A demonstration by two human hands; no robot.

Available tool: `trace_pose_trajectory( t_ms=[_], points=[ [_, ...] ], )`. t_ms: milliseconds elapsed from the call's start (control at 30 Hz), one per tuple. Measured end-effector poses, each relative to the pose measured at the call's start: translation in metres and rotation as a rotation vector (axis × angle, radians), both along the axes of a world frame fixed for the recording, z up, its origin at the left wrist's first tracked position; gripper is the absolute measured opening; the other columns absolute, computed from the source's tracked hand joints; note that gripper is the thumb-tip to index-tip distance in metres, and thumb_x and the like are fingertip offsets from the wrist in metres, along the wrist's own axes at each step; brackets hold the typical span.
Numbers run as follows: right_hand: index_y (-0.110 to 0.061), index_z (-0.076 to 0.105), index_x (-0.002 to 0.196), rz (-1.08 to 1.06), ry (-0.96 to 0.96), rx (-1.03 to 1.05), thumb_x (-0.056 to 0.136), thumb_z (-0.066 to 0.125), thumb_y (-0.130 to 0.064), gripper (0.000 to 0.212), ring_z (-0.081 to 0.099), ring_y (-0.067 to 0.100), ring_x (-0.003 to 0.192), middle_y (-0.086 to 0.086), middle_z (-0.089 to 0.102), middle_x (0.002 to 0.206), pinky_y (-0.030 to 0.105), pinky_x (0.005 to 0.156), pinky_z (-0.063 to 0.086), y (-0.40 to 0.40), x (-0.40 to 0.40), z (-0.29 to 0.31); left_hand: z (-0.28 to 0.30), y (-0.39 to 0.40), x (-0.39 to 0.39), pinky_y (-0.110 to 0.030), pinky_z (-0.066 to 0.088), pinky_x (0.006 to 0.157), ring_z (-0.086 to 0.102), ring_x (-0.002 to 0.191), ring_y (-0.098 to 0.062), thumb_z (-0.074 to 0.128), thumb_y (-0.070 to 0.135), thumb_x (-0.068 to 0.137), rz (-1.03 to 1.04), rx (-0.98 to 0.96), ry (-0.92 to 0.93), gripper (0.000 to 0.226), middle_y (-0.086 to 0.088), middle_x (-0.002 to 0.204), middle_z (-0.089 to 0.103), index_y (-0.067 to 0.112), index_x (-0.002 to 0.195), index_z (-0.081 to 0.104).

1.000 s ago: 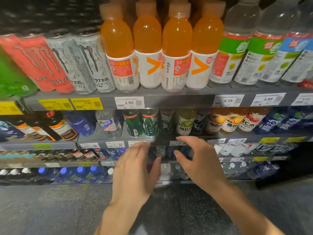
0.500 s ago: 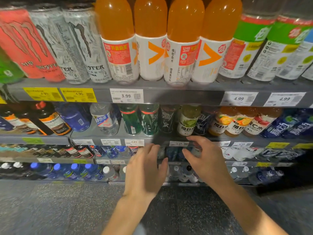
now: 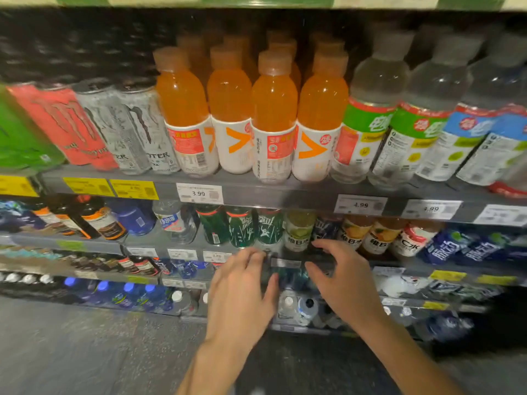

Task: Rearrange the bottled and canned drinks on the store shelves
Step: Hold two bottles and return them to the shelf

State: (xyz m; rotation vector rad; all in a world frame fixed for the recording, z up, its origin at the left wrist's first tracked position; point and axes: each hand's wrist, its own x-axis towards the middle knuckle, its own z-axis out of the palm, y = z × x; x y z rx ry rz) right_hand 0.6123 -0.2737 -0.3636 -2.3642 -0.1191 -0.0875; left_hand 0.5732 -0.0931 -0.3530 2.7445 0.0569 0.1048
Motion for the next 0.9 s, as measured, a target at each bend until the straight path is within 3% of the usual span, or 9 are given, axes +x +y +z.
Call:
trace_pose_trajectory(
  t_ms=[167, 333, 467, 567, 633, 767, 900],
  points=[
    [-0.018, 0.064, 0.128, 0.023, 0.029, -0.018, 0.090, 0.074, -0.023, 0.039, 0.050, 0.001, 0.110, -0.007, 0.062, 0.125, 0.018, 0.098, 0.037, -0.011, 0.006, -0.004, 0.002, -0.006, -0.003, -0.029, 0.026, 0.119, 0.030, 0.147, -0.010, 0.044, 0.048, 0.101, -0.003, 0.009, 0.036, 0.051, 0.013, 0.162, 0.024, 0.028, 0.148, 0.041],
    [-0.015, 0.057, 0.135, -0.016, 0.059, -0.020, 0.087, 0.077, -0.022, 0.052, 0.056, 0.013, 0.118, 0.000, 0.058, 0.133, 0.028, 0.102, 0.046, -0.023, 0.020, -0.015, -0.005, -0.014, -0.004, -0.030, 0.023, 0.121, 0.024, 0.150, -0.011, 0.044, 0.049, 0.101, -0.044, 0.015, 0.073, 0.055, 0.012, 0.165, 0.018, 0.030, 0.152, 0.034],
    [-0.014, 0.051, 0.133, -0.073, 0.042, -0.043, 0.082, 0.081, -0.025, 0.060, 0.062, 0.029, 0.114, 0.008, 0.062, 0.126, 0.047, 0.100, 0.052, -0.034, 0.053, -0.028, -0.012, -0.020, 0.001, -0.032, 0.027, 0.120, 0.027, 0.149, -0.011, 0.047, 0.047, 0.100, -0.058, -0.002, 0.075, 0.055, 0.012, 0.164, 0.020, 0.030, 0.151, 0.034],
    [-0.013, 0.061, 0.119, -0.120, 0.100, -0.163, 0.086, 0.075, -0.035, 0.042, 0.066, 0.032, 0.104, 0.008, 0.072, 0.112, 0.042, 0.090, 0.055, -0.037, 0.085, -0.036, -0.017, -0.026, 0.008, -0.034, 0.035, 0.116, 0.032, 0.146, -0.011, 0.051, 0.045, 0.099, -0.067, -0.031, 0.064, 0.054, 0.012, 0.161, 0.027, 0.029, 0.148, 0.039],
    [-0.011, 0.069, 0.114, -0.104, 0.003, -0.256, 0.090, 0.070, -0.038, 0.036, 0.067, 0.035, 0.104, 0.012, 0.074, 0.109, 0.036, 0.084, 0.053, -0.035, 0.101, -0.039, -0.022, -0.030, 0.013, -0.036, 0.038, 0.113, 0.035, 0.145, -0.013, 0.053, 0.043, 0.098, -0.075, -0.044, 0.068, 0.053, 0.010, 0.160, 0.031, 0.027, 0.147, 0.042],
    [-0.005, 0.067, 0.125, -0.114, -0.174, -0.464, 0.094, 0.068, -0.042, 0.048, 0.063, 0.041, 0.110, 0.021, 0.070, 0.120, 0.039, 0.083, 0.051, -0.032, 0.114, -0.045, -0.030, -0.036, 0.021, -0.038, 0.040, 0.113, 0.037, 0.144, -0.016, 0.056, 0.042, 0.096, -0.074, -0.047, 0.063, 0.054, 0.006, 0.159, 0.035, 0.022, 0.146, 0.047],
    [-0.005, 0.070, 0.112, -0.189, -0.258, -0.433, 0.092, 0.070, -0.047, 0.047, 0.069, 0.038, 0.089, 0.020, 0.073, 0.100, 0.029, 0.065, 0.043, -0.036, 0.113, -0.056, -0.033, -0.042, 0.026, -0.034, 0.040, 0.110, 0.038, 0.142, -0.012, 0.052, 0.043, 0.098, -0.099, -0.030, 0.050, 0.052, 0.010, 0.156, 0.036, 0.025, 0.146, 0.045]
  ],
)
